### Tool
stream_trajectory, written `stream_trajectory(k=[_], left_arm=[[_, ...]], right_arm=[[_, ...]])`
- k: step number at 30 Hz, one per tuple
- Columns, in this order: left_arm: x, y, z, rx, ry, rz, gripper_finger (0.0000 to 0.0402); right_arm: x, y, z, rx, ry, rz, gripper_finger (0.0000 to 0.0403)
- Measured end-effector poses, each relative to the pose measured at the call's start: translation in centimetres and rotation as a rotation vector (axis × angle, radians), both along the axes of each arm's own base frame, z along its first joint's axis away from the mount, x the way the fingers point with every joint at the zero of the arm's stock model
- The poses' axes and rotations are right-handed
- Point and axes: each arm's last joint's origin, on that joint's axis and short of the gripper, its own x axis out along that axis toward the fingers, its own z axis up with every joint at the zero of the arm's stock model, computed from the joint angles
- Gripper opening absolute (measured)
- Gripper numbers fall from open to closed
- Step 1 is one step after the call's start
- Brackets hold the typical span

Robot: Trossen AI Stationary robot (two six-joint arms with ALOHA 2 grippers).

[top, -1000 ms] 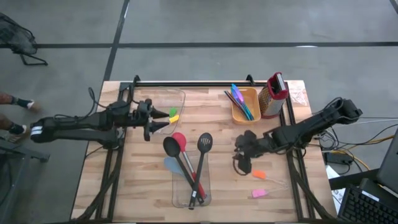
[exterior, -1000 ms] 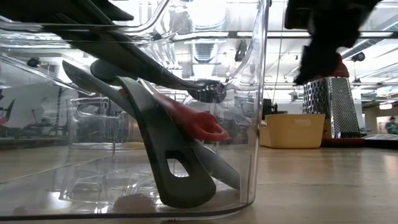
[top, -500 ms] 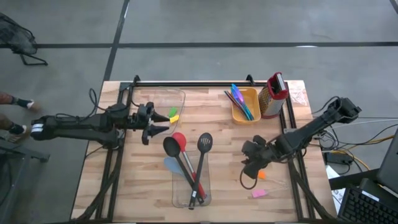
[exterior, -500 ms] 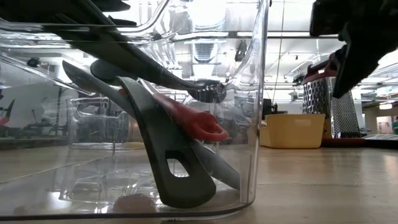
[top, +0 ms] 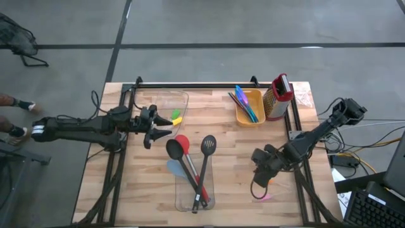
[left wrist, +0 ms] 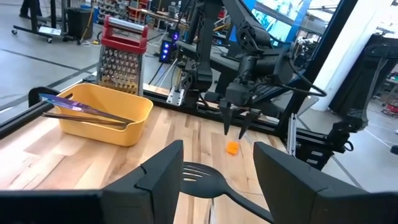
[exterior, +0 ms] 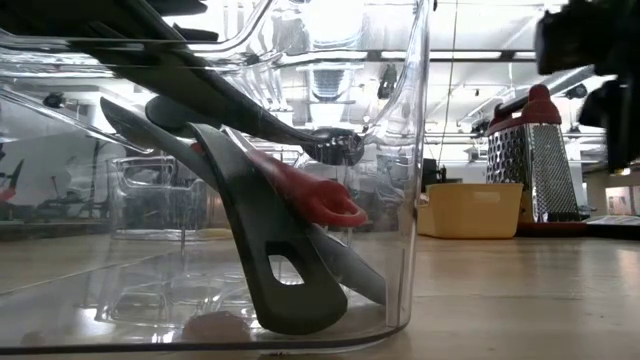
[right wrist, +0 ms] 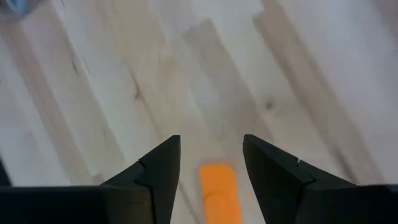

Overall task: Pick & Place Kitchen Items
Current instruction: Put the orange spatula into the top transparent bin

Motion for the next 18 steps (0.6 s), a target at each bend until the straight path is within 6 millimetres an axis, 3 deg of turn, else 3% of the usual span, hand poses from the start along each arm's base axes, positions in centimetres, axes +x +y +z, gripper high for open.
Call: stream_trajectory(k=[10,18], left_arm=[[0.0,-0.1,0.0,-0.001,0.001,-0.009,0.0201],[0.0,-0.1,0.0,-0.004,0.002,-0.016,0.0201]], right_arm=[[-2.4,2.0,-1.4,0.089,0.096,-0.025,0.0138],[-3.1,1.8,-2.7,0.065,0.118,0.023,0.0103]])
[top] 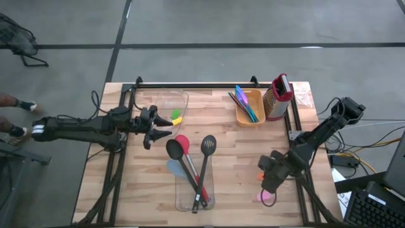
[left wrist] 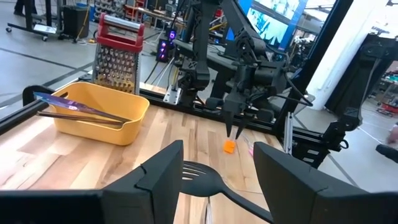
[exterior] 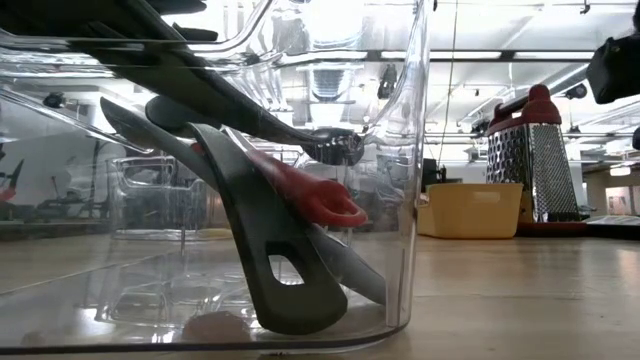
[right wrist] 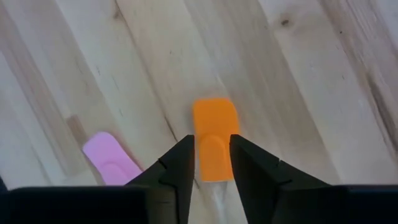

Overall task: Pick & Place Kitchen Items
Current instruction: Put the orange spatula into the top transparent bin

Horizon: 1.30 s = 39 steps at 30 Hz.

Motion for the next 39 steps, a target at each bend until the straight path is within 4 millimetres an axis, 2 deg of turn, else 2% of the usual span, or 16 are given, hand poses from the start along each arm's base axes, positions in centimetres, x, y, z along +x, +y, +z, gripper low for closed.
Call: stream_trajectory(k=[3,9,13,15,20,24,30,39], left_arm=[[0.0,-0.1,0.0,-0.002,0.001,-0.008,0.0201],[0.0,-0.1,0.0,-0.009,-0.001,-0.011,0.0201],[0.0,-0.1,0.0,-0.031,-0.003,-0.013,0.0201],[0.0,-0.2,0.0,-0.039,-0.003,-0.023,0.0201],[0.0,-0.2,0.1,-0.039,-0.006,-0.033,0.0201],[0.0,-0.3,0.1,-0.037,-0.009,-0.035,0.0201],[0.0,-0.3,0.1,-0.027,-0.009,-0.035,0.0201],[0.0,-0.3,-0.4,-0.019,0.006,-0.035,0.0201]], right_arm=[[-0.1,-0.1,-0.2,-0.026,-0.005,0.064,0.0092],[-0.2,-0.4,-0.8,-0.014,0.015,0.063,0.0072],[-0.5,-0.3,-2.1,0.06,0.178,0.095,0.0063],[-0.5,0.2,-3.3,0.097,0.273,0.072,0.0059],[0.0,1.0,-4.8,0.087,0.356,-0.084,0.0051],[0.5,1.1,-4.8,0.061,0.367,-0.084,0.0052],[1.0,1.7,-3.8,0.026,0.263,-0.078,0.0072],[1.4,1.8,-3.6,0.064,0.248,-0.226,0.0106]])
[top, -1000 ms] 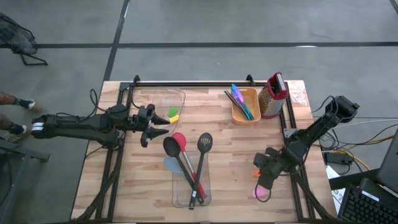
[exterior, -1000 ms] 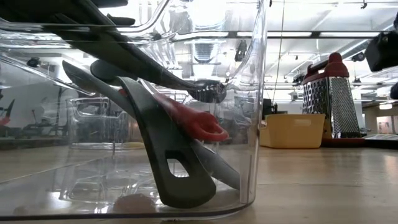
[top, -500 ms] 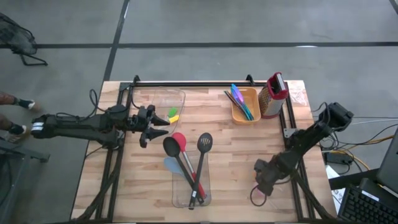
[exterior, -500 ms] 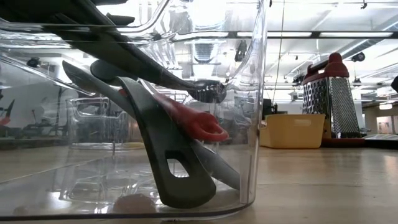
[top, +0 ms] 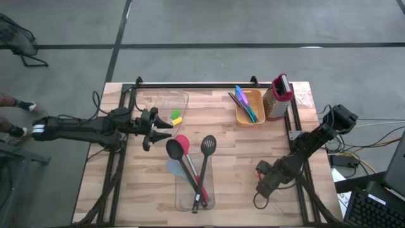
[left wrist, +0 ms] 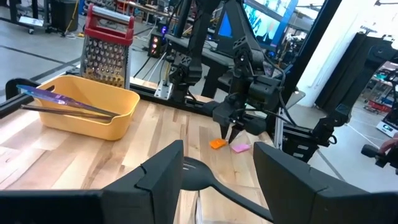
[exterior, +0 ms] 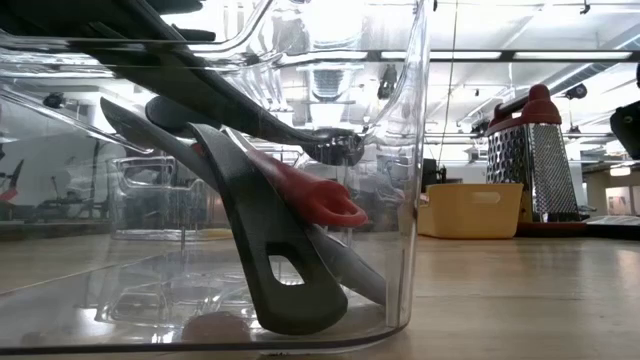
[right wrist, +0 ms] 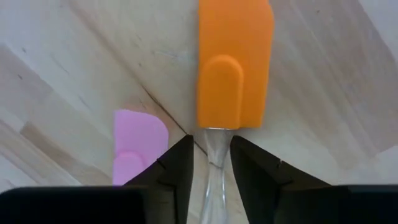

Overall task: Pick & Place Kitchen Items
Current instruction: Put the orange spatula into the top transparent bin

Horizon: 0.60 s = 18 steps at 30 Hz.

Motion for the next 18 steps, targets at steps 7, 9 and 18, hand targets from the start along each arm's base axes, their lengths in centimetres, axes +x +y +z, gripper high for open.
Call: stream_trajectory(k=[7,9,18], left_arm=[[0.0,0.0,-0.1,0.0,0.005,0.0,0.0201],[0.0,0.0,-0.1,0.0,0.002,0.0,0.0201],[0.0,0.0,-0.1,0.0,0.002,0.0,0.0201]], right_arm=[[0.1,-0.1,0.4,-0.04,0.003,-0.027,0.0151],[0.1,-0.3,0.7,-0.086,0.002,-0.023,0.0166],[0.8,-0.4,1.0,-0.116,-0.042,0.029,0.0209]])
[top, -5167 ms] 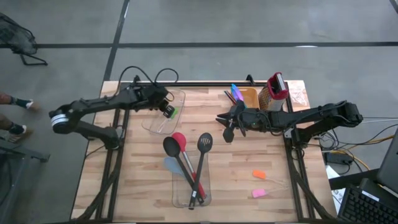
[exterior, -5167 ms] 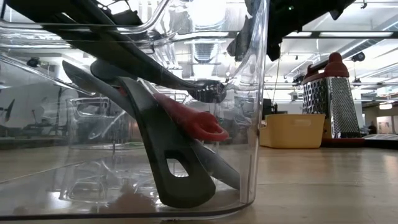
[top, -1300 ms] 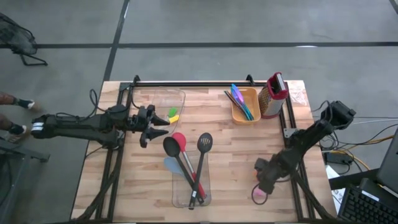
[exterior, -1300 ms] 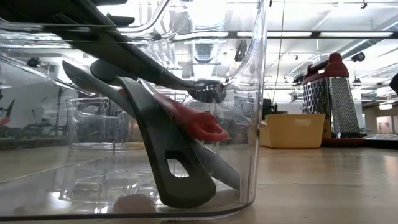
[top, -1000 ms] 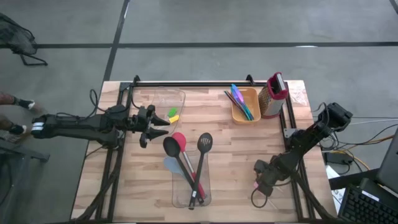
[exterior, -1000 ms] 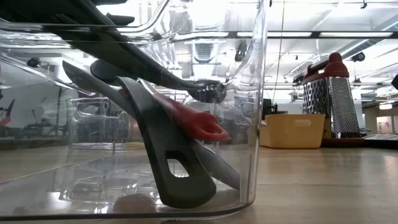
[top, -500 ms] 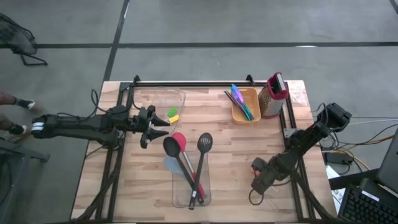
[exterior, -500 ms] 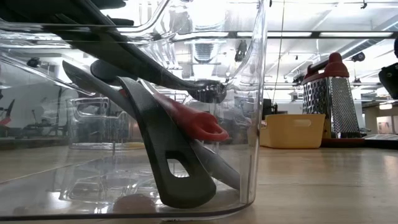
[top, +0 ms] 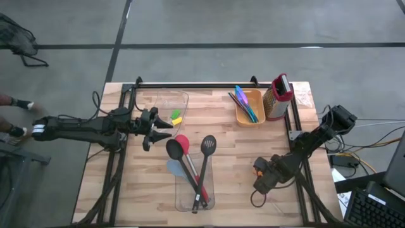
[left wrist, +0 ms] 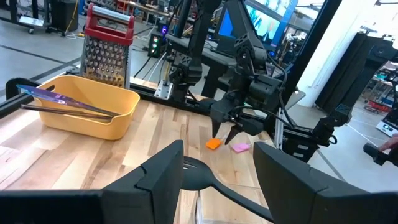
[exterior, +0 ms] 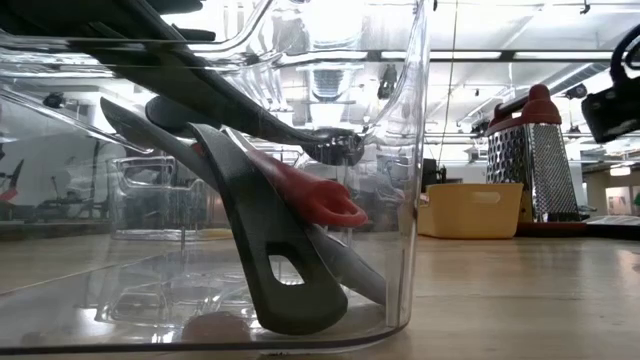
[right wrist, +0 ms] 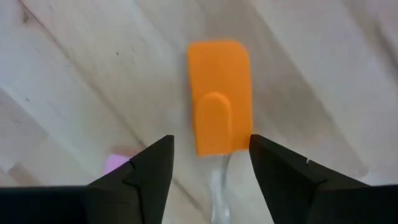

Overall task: Pick & Place Kitchen Items
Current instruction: Put the orange spatula into the top transparent bin

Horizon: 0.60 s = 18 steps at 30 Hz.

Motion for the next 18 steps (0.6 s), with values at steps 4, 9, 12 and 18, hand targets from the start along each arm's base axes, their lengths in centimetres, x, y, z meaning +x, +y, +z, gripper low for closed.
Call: stream_trajectory(k=[4,9,12,18], left_arm=[[0.0,0.0,0.0,0.0,0.0,0.0,0.0201],[0.0,0.0,0.0,0.0,0.0,0.0,0.0201],[0.0,0.0,0.0,0.0,0.0,0.0,0.0201],[0.0,0.0,0.0,0.0,0.0,-0.001,0.0201]], right_arm=[[0.1,-0.2,0.0,-0.053,-0.037,0.036,0.0219],[-0.1,-0.4,-0.6,-0.056,-0.042,0.061,0.0217],[-0.3,-0.6,-1.1,-0.046,-0.057,0.073,0.0208],[-0.8,-1.0,-1.8,-0.058,-0.045,0.075,0.0165]])
